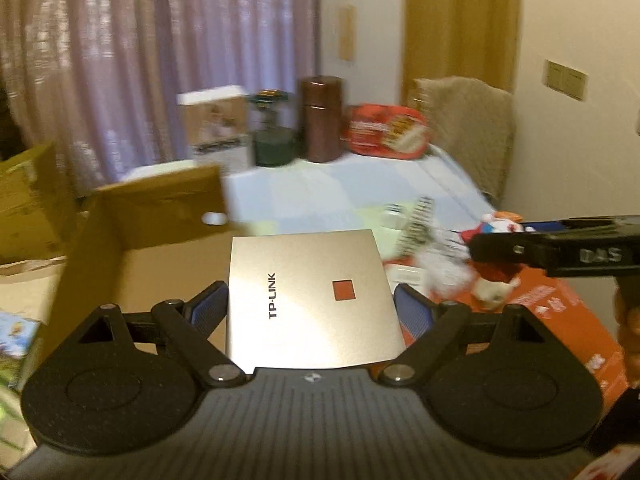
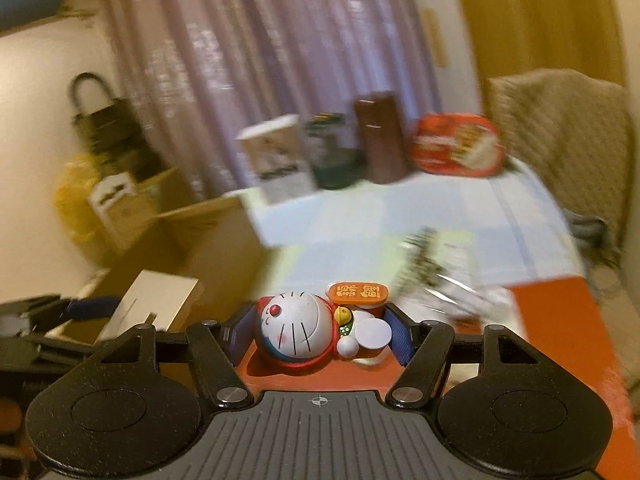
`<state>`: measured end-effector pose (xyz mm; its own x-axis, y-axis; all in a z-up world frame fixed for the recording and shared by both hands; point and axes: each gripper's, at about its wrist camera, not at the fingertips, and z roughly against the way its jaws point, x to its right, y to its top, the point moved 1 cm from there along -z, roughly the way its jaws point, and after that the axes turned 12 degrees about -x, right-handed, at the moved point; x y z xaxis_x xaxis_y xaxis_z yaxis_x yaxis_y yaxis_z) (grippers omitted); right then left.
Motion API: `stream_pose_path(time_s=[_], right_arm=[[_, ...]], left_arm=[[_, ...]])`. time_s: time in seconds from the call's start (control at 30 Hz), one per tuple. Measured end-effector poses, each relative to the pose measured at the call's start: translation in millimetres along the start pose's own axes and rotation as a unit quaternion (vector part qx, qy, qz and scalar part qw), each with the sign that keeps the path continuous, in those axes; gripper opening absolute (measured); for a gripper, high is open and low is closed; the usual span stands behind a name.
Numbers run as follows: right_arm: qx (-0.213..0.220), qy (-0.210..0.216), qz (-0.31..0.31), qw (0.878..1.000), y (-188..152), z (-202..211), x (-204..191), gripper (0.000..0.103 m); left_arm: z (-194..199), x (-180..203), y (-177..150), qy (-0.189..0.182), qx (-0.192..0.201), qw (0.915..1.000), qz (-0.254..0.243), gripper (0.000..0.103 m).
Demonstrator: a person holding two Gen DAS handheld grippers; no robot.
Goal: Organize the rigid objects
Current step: 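Carry both items over the cardboard box and open both grippers to drop them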
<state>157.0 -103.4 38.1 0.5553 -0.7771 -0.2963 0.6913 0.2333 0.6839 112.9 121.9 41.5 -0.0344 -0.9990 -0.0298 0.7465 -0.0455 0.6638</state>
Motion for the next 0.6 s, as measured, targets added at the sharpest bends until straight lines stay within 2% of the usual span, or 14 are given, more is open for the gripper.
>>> stream_pose_path(time_s=[0.1,0.27,0.43,0.6], right_arm=[[-0.006,0.035,0.033,0.999,15.2,-15.0,-43.8,0.064],[-0.029,0.082,0.071,0.994,31.5,-56.5,-106.6,0.064],[-0.059,0.088,0.109,0.988,34.4,-100.4,-147.6,0.064],[-0.085,0.074,0.115,0.987,26.3,-129.5,-154.9,0.064]], left_arm=[[11.2,-45.7,-2.3,0.04,-0.007,0.9991,0.006,0.086],[14.9,-110.6,-6.1,0.071,-0.028,0.9967,0.027,0.086],[6.4,-145.7,-13.5,0.077,-0.038,0.9958,0.033,0.086],[-7.0,-160.5,-21.5,0.066,-0.044,0.996,0.041,0.086]])
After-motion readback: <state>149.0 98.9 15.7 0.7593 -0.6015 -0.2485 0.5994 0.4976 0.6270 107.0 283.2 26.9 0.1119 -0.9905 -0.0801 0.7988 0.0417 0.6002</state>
